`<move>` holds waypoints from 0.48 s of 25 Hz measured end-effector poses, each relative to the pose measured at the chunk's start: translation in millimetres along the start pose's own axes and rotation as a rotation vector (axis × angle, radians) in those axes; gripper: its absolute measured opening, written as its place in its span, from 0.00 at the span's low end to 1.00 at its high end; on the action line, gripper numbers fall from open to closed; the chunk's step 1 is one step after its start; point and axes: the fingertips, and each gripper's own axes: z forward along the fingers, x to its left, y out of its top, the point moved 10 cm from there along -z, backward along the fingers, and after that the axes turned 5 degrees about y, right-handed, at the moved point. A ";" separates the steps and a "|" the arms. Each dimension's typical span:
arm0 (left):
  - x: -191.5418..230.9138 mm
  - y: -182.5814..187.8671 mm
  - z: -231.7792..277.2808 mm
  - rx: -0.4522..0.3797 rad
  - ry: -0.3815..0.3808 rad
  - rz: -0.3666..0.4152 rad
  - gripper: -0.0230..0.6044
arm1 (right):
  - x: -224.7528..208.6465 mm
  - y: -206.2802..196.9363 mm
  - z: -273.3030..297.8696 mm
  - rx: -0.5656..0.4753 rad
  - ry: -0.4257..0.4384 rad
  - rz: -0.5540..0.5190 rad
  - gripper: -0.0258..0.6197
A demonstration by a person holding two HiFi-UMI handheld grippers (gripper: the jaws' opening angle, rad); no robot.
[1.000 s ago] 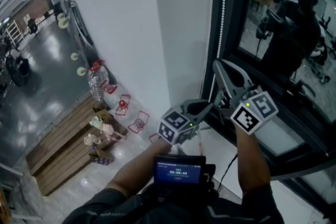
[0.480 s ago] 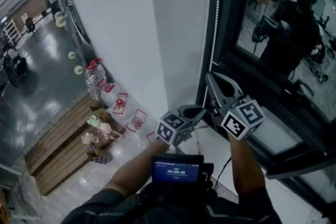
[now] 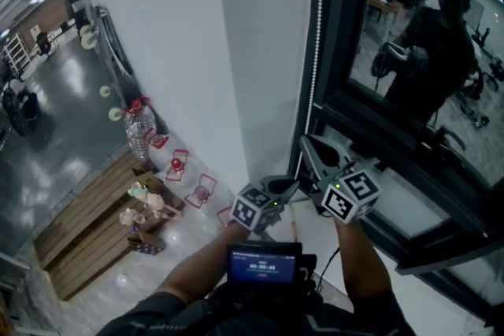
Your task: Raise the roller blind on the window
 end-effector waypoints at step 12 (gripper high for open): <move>6.6 99.0 -70.6 -0.292 0.049 -0.020 0.15 | -4.3 -2.6 3.5 0.004 0.009 0.023 0.04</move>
